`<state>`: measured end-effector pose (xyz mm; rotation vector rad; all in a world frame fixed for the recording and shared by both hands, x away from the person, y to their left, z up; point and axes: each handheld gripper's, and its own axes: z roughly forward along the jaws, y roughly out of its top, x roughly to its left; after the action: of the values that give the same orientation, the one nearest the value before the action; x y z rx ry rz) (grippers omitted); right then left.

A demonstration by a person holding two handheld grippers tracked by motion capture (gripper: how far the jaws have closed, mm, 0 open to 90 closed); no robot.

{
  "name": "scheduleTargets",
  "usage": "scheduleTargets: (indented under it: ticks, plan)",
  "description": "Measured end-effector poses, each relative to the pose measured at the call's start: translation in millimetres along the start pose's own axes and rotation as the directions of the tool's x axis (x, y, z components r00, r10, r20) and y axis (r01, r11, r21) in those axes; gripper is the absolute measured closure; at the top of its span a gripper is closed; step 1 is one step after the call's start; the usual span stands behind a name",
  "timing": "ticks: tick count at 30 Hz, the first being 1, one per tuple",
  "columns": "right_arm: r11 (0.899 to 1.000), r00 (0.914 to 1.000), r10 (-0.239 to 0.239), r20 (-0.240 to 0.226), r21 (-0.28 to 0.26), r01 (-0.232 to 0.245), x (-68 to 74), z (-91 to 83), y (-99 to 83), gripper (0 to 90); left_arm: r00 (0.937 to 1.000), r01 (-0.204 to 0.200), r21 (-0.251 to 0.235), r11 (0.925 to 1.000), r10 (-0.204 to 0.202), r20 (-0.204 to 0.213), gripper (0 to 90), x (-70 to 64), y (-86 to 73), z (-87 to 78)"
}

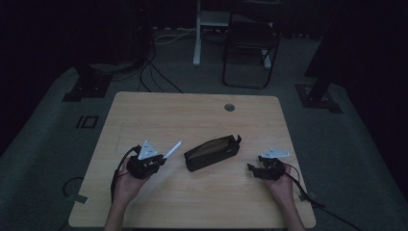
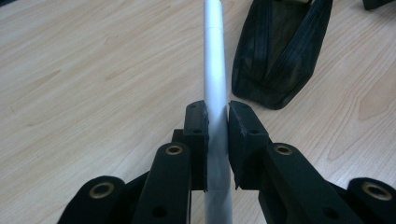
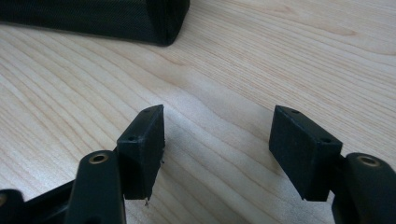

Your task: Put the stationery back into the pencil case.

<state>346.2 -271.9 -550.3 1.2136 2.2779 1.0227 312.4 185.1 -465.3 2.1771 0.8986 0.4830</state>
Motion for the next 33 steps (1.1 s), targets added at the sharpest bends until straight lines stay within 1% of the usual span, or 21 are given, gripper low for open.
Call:
scheduleTargets:
  ticks: [2,4,11,14,18,33]
  plan:
    - [1.000,1.0000,0.000,0.000,0.000,0.000,-0.1,0.0,0.0,35.4,1.0000,0.000,0.000,1.0000,0.000,0.000,78.8,0.0,0.0,0.0]
    - [1.000,1.0000,-0.001,0.002,-0.001,0.001,-0.3,0.1,-0.1,35.3,0.9999,-0.012,-0.006,0.9999,0.012,-0.001,78.8,0.5,5.9,-1.6]
    - [1.000,1.0000,-0.006,0.001,-0.002,0.006,-0.5,0.2,-0.4,35.2,0.9999,-0.015,-0.025,0.9996,0.015,-0.001,78.8,1.1,12.9,-4.4]
    - [1.000,1.0000,-0.006,0.001,-0.002,0.006,-0.8,0.2,-0.4,35.2,0.9998,-0.019,-0.026,0.9995,0.018,-0.002,78.8,1.3,13.8,-4.8]
    - [1.000,1.0000,-0.006,0.001,-0.003,0.006,-1.4,0.1,-0.5,35.2,0.9997,-0.024,-0.032,0.9992,0.024,-0.002,78.8,1.0,18.7,-6.4]
    - [1.000,1.0000,-0.008,-0.003,-0.005,0.008,-2.1,0.2,-0.8,34.9,0.9989,-0.045,-0.049,0.9978,0.046,0.009,78.8,-3.8,32.1,-3.9]
